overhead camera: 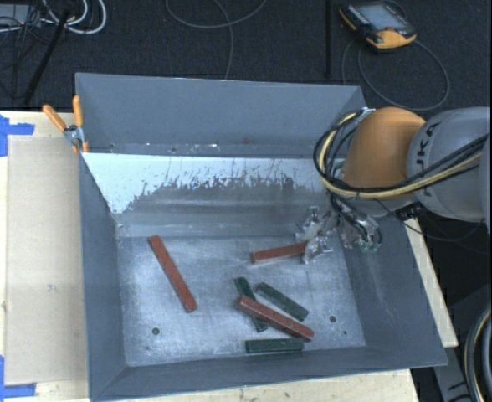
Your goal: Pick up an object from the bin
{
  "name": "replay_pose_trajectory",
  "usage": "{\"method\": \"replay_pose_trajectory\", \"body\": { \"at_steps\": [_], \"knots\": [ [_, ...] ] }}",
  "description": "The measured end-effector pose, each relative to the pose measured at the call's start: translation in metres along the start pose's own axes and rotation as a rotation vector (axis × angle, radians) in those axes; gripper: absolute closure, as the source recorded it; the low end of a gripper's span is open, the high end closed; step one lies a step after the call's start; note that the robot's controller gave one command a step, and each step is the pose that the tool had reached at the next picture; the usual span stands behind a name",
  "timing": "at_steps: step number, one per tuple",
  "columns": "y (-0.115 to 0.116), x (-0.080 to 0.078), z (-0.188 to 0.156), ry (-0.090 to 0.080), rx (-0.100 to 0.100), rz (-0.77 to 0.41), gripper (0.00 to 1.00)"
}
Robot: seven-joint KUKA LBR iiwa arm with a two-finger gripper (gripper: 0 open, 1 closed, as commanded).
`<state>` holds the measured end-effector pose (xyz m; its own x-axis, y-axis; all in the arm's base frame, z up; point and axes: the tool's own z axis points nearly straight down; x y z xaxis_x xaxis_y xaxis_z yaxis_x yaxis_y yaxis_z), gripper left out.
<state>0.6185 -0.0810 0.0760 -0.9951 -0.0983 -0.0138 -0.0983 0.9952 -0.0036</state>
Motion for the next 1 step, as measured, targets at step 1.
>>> {"method": "replay_pose_trajectory", "body": {
  "at_steps": [1],
  "knots": [
    [0.0274, 0.0021, -0.1445, 0.011, -0.003, -0.017, 1.00]
  ]
}}
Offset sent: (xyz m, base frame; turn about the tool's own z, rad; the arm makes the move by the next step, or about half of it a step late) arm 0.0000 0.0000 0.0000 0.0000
